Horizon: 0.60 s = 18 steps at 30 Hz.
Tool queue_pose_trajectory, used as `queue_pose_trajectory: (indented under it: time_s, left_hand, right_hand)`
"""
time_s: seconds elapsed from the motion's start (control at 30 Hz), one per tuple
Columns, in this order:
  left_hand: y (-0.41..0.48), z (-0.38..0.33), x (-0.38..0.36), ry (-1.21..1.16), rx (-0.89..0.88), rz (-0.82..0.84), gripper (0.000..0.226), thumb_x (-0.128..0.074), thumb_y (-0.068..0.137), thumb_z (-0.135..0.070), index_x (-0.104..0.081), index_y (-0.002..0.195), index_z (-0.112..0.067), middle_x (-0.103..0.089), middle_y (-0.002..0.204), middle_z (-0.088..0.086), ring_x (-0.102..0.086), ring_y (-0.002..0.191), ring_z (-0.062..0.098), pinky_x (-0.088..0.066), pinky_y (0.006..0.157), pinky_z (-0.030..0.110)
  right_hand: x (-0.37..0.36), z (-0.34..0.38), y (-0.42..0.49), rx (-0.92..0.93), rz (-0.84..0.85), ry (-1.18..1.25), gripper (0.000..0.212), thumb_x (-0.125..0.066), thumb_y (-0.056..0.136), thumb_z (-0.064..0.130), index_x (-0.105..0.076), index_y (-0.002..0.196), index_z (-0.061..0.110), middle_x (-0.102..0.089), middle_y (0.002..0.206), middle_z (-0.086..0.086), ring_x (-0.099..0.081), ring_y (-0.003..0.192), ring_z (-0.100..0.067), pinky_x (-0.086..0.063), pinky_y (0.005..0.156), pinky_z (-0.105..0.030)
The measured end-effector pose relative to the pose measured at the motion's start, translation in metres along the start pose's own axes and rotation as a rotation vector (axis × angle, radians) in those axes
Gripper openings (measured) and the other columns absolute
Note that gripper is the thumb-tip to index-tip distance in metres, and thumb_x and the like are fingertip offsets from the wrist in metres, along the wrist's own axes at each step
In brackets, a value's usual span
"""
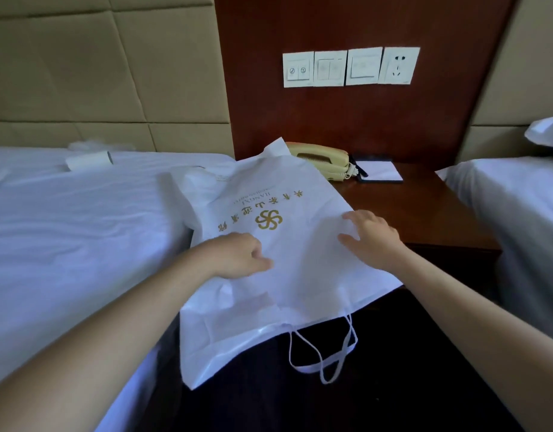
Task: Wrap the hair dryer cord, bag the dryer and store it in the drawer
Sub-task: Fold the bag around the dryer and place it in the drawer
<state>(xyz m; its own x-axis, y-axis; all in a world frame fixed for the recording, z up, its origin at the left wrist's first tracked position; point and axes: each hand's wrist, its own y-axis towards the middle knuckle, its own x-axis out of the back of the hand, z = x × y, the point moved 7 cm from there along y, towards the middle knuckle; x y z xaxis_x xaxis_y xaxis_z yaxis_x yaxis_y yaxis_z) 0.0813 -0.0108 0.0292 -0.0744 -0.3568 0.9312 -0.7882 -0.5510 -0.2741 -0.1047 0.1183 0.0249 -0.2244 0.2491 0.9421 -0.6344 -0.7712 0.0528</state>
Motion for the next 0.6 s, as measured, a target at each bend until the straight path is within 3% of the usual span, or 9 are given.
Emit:
queue_pose_trajectory:
  time_s: [0.07,0.1,0.2,0.27,0.33,0.4,0.47,0.53,0.6]
  left_hand:
    - [-0.001,0.02,0.005,0.043,0.097,-0.196,0.028,-0.051,0.087,-0.048,-0.051,0.084,-0.02,-0.061,0.101,0.003,-0.056,0.097,0.024,-0.042,0.077,0.033]
    - [-0.004,0.029,0.007,0.058,0.136,-0.301,0.027,-0.054,0.085,-0.046,-0.051,0.09,-0.019,-0.059,0.107,0.005,-0.054,0.102,0.027,-0.041,0.08,0.035]
    - [-0.017,0.053,0.009,0.09,0.242,-0.653,0.058,-0.065,0.08,-0.041,-0.044,0.126,-0.013,-0.042,0.134,0.01,-0.038,0.125,0.031,-0.032,0.098,0.041]
    - [-0.025,0.067,0.007,-0.075,0.298,-0.82,0.073,-0.07,0.077,-0.035,-0.036,0.136,-0.009,-0.036,0.141,0.014,-0.035,0.128,0.034,-0.032,0.098,0.047]
    - [-0.025,0.085,-0.002,-0.31,0.365,-0.848,0.073,-0.07,0.079,-0.029,-0.033,0.137,-0.004,-0.037,0.139,0.019,-0.037,0.126,0.038,-0.036,0.097,0.049]
    - [-0.028,0.099,-0.01,-0.464,0.422,-0.867,0.054,-0.065,0.084,-0.028,-0.041,0.125,-0.003,-0.049,0.127,0.022,-0.047,0.117,0.041,-0.042,0.09,0.048]
    - [-0.03,0.107,-0.01,-0.496,0.402,-0.908,0.022,-0.057,0.09,-0.027,-0.052,0.087,-0.006,-0.06,0.087,0.018,-0.057,0.09,0.042,-0.043,0.065,0.042]
    - [-0.029,0.113,-0.011,-0.504,0.349,-0.897,0.04,-0.05,0.092,-0.018,-0.033,0.056,-0.012,-0.039,0.053,0.009,-0.043,0.062,0.035,-0.026,0.049,0.035]
    - [-0.027,0.127,-0.017,-0.69,0.376,-0.864,0.042,-0.048,0.092,-0.013,-0.03,0.054,-0.013,-0.031,0.052,0.008,-0.033,0.062,0.025,-0.024,0.051,0.032]
  right_hand:
    - [-0.006,-0.016,0.01,-0.083,-0.027,0.115,0.055,-0.048,0.093,0.037,-0.028,0.142,0.02,-0.037,0.144,-0.01,-0.042,0.125,-0.035,-0.036,0.097,-0.043]
    - [-0.009,-0.021,0.012,-0.103,-0.037,0.15,0.057,-0.048,0.093,0.037,-0.027,0.142,0.019,-0.042,0.141,-0.011,-0.046,0.122,-0.035,-0.04,0.093,-0.042]
    - [-0.014,-0.031,0.014,-0.16,-0.092,0.2,0.057,-0.049,0.091,0.042,-0.031,0.14,0.019,-0.051,0.132,-0.007,-0.051,0.116,-0.034,-0.043,0.088,-0.041]
    - [-0.018,-0.034,0.013,-0.194,-0.102,0.227,0.047,-0.05,0.089,0.042,-0.043,0.129,0.017,-0.054,0.122,-0.008,-0.052,0.11,-0.033,-0.041,0.083,-0.037]
    - [-0.023,-0.036,0.011,-0.192,-0.1,0.306,0.028,-0.052,0.089,0.038,-0.054,0.105,0.014,-0.058,0.098,-0.006,-0.055,0.092,-0.029,-0.038,0.072,-0.032]
    - [-0.029,-0.041,0.008,-0.17,-0.121,0.425,0.02,-0.053,0.089,0.03,-0.053,0.078,0.013,-0.055,0.076,-0.003,-0.054,0.075,-0.026,-0.037,0.062,-0.03]
    - [-0.034,-0.046,0.004,-0.145,-0.144,0.526,0.03,-0.052,0.09,0.023,-0.042,0.063,0.013,-0.045,0.061,-0.001,-0.043,0.059,-0.02,-0.031,0.053,-0.03]
    - [-0.035,-0.05,0.003,-0.143,-0.164,0.568,0.031,-0.049,0.09,0.02,-0.038,0.062,0.011,-0.038,0.058,-0.001,-0.035,0.055,-0.018,-0.024,0.051,-0.03]
    - [-0.034,-0.056,0.004,-0.16,-0.191,0.592,0.03,-0.048,0.09,0.022,-0.042,0.064,0.009,-0.039,0.058,-0.003,-0.036,0.056,-0.019,-0.025,0.052,-0.03]
